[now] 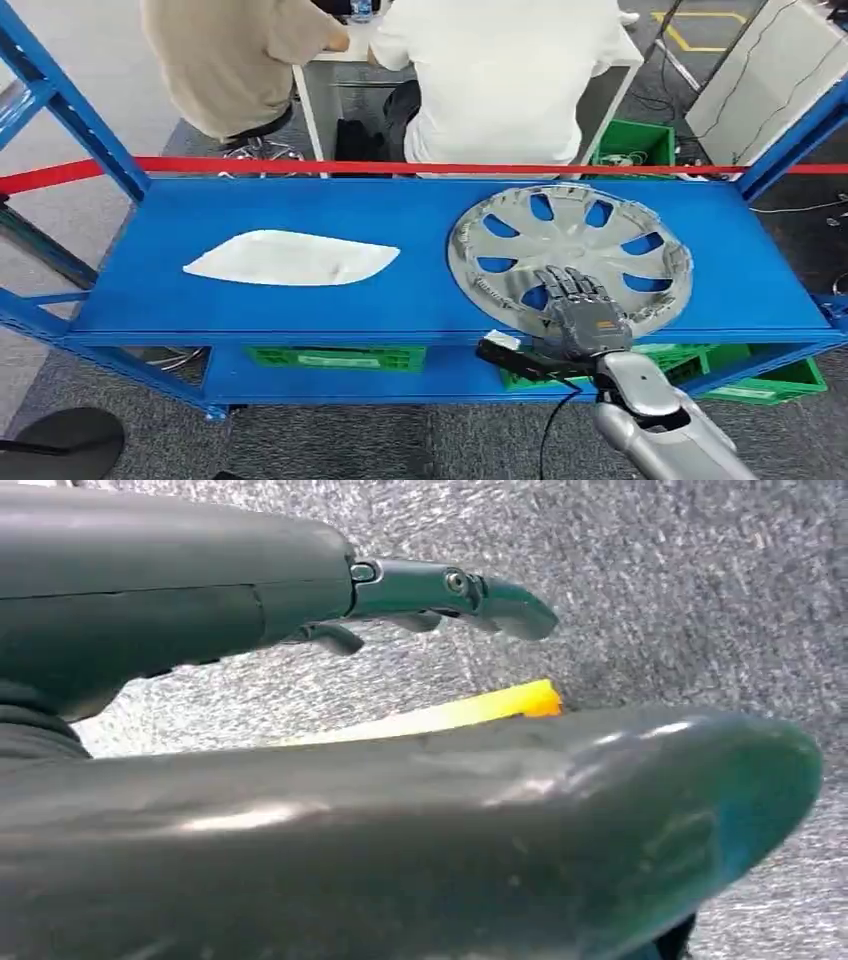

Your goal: Take the parts from the cabinet and place them on the table.

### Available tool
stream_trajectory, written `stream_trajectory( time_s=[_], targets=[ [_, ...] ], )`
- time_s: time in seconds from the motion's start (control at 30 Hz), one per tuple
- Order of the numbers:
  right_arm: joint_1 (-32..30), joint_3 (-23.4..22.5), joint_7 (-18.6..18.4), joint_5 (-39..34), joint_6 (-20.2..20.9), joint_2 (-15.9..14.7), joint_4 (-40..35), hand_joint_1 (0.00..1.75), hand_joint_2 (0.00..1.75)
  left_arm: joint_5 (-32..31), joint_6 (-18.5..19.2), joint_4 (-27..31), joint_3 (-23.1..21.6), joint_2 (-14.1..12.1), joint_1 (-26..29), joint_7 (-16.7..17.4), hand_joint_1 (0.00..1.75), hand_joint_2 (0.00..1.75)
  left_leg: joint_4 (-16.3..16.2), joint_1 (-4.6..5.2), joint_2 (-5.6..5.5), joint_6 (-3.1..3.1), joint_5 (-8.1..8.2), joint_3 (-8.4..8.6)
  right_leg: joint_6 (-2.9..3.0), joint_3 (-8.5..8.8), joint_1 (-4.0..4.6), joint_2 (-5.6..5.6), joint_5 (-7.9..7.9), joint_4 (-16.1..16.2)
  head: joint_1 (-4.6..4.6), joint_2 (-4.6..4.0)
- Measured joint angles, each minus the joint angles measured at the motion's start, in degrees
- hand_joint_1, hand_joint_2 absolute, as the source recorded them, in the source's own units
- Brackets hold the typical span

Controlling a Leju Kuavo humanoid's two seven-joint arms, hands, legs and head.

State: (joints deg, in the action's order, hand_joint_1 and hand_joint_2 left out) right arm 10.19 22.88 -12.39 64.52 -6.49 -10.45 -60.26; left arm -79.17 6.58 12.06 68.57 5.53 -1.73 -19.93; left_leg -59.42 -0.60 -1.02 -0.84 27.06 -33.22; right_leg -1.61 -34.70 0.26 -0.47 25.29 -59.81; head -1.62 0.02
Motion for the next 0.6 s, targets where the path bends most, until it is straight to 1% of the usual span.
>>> stream_trajectory(
  time_s=[0.03,0.07,0.1,0.13,0.17,0.2,0.23,0.27,0.3,0.33,0.37,0.4,0.43,0.47,0.5,0.53,0.6],
  targets=[
    [-0.07,-0.13,0.0,0.0,0.0,0.0,-0.17,0.0,1.75,0.0,0.04,0.0,0.0,-0.02,0.02,-0.02,0.0,0.0,0.08,-0.06,0.03,-0.23,-0.07,-0.04,-0.25,-0.16,0.03,0.07,-0.13,-0.04,-0.02,0.0],
    [-0.16,-0.28,0.0,-0.02,0.0,-0.02,-0.33,0.0,1.75,0.0,0.04,0.0,0.0,0.02,0.07,-0.02,0.0,0.0,0.28,-0.22,0.08,-0.57,-0.19,-0.03,-0.22,-0.31,0.17,0.18,-0.14,-0.1,0.0,0.02],
    [-0.26,-0.35,0.0,0.0,0.0,-0.07,-0.57,0.0,1.75,0.0,0.04,0.0,0.0,0.02,0.04,-0.02,0.0,0.0,0.72,-0.29,0.1,-1.02,-0.37,0.11,0.0,-0.34,0.23,0.24,-0.29,0.13,-0.02,0.0],
    [-0.3,-0.37,0.0,0.0,0.0,-0.13,-0.83,0.0,1.75,0.0,0.04,0.0,0.0,0.0,-0.02,-0.02,0.0,0.0,0.64,-0.21,0.13,-1.34,-0.15,0.12,0.34,0.17,-0.3,0.24,-0.85,1.13,0.0,0.02],
    [-0.3,-0.42,-0.02,0.0,0.0,-0.15,-1.03,0.0,1.75,0.0,0.04,0.0,0.0,0.0,-0.04,-0.09,0.0,0.0,-0.17,-0.15,0.19,-1.47,0.71,-0.19,0.46,0.39,-0.35,0.23,-0.99,1.55,0.13,0.0],
    [-0.32,-0.44,-0.02,0.0,0.02,-0.17,-1.09,0.0,1.75,0.0,0.04,0.0,0.0,0.0,-0.05,-0.11,0.0,0.0,-3.0,-0.12,0.2,-1.59,2.81,-1.59,0.69,0.36,-0.41,0.18,-1.1,1.61,0.33,0.0],
    [-0.37,-0.44,-0.02,0.0,0.04,-0.17,-1.09,0.0,1.75,0.0,0.04,0.0,0.0,0.0,-0.05,-0.11,0.0,0.0,-7.3,-0.16,0.2,-1.76,5.1,-3.67,0.73,0.26,-0.42,0.17,-1.1,1.61,0.37,0.02],
    [-0.39,-0.44,-0.02,0.07,0.04,-0.17,-1.09,0.0,1.75,0.0,0.04,0.0,0.02,-0.02,-0.05,-0.11,0.0,0.0,-11.87,-0.16,0.21,-1.92,7.03,-5.96,0.76,0.19,-0.41,0.17,-1.08,1.61,0.35,0.0],
    [-0.39,-0.5,-0.09,0.07,0.07,-0.17,-1.09,0.0,1.75,0.0,0.04,0.0,0.02,0.0,0.03,-0.11,0.0,0.0,-15.12,-0.15,0.21,-2.05,7.87,-7.62,0.77,0.13,-0.4,0.17,-1.08,1.6,0.35,0.0],
    [-0.41,-0.59,-0.11,0.07,0.09,-0.2,-1.09,0.0,1.75,0.0,0.04,0.0,0.02,0.02,0.12,-0.11,0.0,0.0,-15.51,-0.19,0.21,-2.14,7.17,-7.92,0.76,0.14,-0.42,0.18,-1.09,1.6,0.35,0.0],
    [-0.41,-0.7,-0.13,0.04,0.09,-0.2,-1.09,0.0,1.75,-0.02,0.07,0.0,0.02,0.0,0.14,-0.11,0.0,0.0,-13.84,-0.29,0.22,-2.25,5.34,-7.23,0.72,0.14,-0.47,0.2,-1.09,1.56,0.37,0.0],
    [-0.41,-0.79,-0.15,0.06,0.09,-0.2,-1.09,0.0,1.75,-0.02,0.04,0.0,0.02,-0.02,0.1,-0.11,0.0,0.0,-10.06,-0.39,0.24,-2.36,2.74,-5.47,0.58,0.14,-0.6,0.27,-1.09,1.45,0.35,0.0],
    [-0.39,-0.87,-0.18,0.07,0.11,-0.2,-1.09,0.0,1.75,0.0,0.04,0.0,0.02,-0.13,0.04,-0.11,0.0,0.0,-5.18,-0.48,0.26,-2.5,0.17,-3.0,0.31,0.15,-0.79,0.37,-0.98,1.2,0.35,0.0],
    [-0.36,-1.01,-0.17,0.07,0.11,-0.24,-1.09,0.0,1.75,-0.02,0.04,0.0,0.02,-0.13,0.0,-0.13,0.0,0.0,-1.13,-0.7,0.29,-2.75,-1.19,-0.87,-0.12,0.02,-0.75,0.44,-0.77,0.79,0.39,0.0],
    [-0.29,-1.33,-0.22,0.07,0.09,-0.48,-1.11,0.0,1.75,0.0,0.04,-0.04,0.02,0.15,-0.07,-0.11,0.0,0.0,0.59,-0.67,0.03,-2.39,-0.31,-0.39,-0.54,-0.61,-0.38,0.63,-0.4,-0.23,0.68,0.02],
    [-0.27,-1.42,-0.31,0.09,0.09,-0.48,-1.14,0.0,1.75,0.0,0.04,-0.04,0.02,0.07,-0.08,-0.13,0.0,0.0,0.08,-0.65,-0.06,-1.4,-0.32,-0.66,-0.71,-0.69,-0.33,0.78,-0.53,0.05,0.22,0.02],
    [-0.37,-1.48,-0.33,0.09,0.09,-0.55,-1.14,0.0,1.75,0.0,0.04,-0.04,0.02,-0.09,0.09,-0.11,0.0,0.0,0.07,-0.36,0.03,-0.7,-0.35,-0.7,-1.26,-0.51,-0.49,0.96,-0.91,0.56,0.09,0.02]
  ],
)
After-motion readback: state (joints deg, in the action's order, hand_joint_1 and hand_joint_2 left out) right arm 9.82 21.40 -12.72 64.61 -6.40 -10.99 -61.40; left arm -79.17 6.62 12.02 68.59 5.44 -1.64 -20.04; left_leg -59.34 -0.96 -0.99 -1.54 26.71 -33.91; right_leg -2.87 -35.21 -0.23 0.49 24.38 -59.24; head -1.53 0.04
